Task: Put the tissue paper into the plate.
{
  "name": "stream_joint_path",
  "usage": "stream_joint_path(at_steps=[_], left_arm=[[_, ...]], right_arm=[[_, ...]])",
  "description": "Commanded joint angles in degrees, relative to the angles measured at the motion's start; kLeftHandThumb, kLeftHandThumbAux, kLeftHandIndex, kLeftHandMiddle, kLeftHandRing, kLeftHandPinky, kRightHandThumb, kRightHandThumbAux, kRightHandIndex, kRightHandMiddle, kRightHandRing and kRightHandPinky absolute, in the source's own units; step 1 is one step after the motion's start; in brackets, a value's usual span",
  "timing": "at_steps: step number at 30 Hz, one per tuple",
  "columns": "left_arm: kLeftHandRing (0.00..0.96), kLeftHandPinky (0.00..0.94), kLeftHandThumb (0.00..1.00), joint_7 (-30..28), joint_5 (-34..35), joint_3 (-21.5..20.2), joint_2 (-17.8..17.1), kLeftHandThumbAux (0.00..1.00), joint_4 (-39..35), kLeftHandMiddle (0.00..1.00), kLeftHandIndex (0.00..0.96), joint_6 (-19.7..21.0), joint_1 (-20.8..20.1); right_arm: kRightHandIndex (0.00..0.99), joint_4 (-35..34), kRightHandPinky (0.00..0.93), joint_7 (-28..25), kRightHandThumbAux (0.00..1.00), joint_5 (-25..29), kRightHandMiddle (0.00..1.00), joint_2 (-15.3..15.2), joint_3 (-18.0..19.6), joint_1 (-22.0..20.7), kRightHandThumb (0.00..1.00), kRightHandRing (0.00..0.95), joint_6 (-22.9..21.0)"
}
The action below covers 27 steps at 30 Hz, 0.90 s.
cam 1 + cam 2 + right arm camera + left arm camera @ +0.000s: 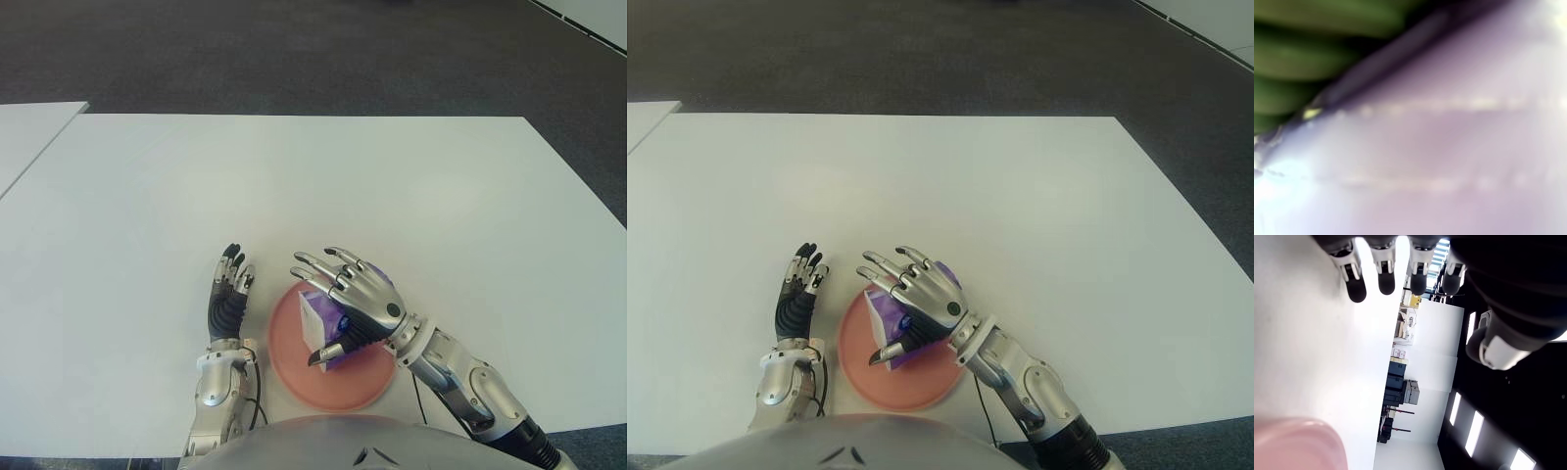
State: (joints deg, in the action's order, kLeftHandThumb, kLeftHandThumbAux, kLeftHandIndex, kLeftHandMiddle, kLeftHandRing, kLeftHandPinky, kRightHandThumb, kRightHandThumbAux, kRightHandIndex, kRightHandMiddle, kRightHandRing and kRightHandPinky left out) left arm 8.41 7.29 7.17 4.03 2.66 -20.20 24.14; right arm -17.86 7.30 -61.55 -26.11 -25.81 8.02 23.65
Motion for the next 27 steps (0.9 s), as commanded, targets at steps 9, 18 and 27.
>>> stream_joint_path(at_steps=[9,18,27], left_arm=[[0.04,0.064,0.249,0.9,-0.7,0.8,4.0,0.558,1.5,0.055,0.069,1.0,1.4],[0.057,0.076,0.248,0.7,-1.5,0.9,3.6,0.541,1.8,0.07,0.074,0.5,1.2],[0.069,0.097,0.242,1.2,-1.5,0.5,3.9,0.537,2.2,0.073,0.081,0.3,0.9]], right_arm=[[0.0,0.1,0.0,-0.9,0.302,-0.2,0.0,-0.1,0.1,-0.6,0.19,0.0,-0.4],[0.0,-0.2,0.0,-1.6,0.315,-0.2,0.0,0.0,0.1,-0.6,0.188,0.0,-0.7],[0.0,-0.4,0.0,-2.9,0.3,0.0,0.0,0.1,0.2,-0.7,0.195,0.0,-0.9]])
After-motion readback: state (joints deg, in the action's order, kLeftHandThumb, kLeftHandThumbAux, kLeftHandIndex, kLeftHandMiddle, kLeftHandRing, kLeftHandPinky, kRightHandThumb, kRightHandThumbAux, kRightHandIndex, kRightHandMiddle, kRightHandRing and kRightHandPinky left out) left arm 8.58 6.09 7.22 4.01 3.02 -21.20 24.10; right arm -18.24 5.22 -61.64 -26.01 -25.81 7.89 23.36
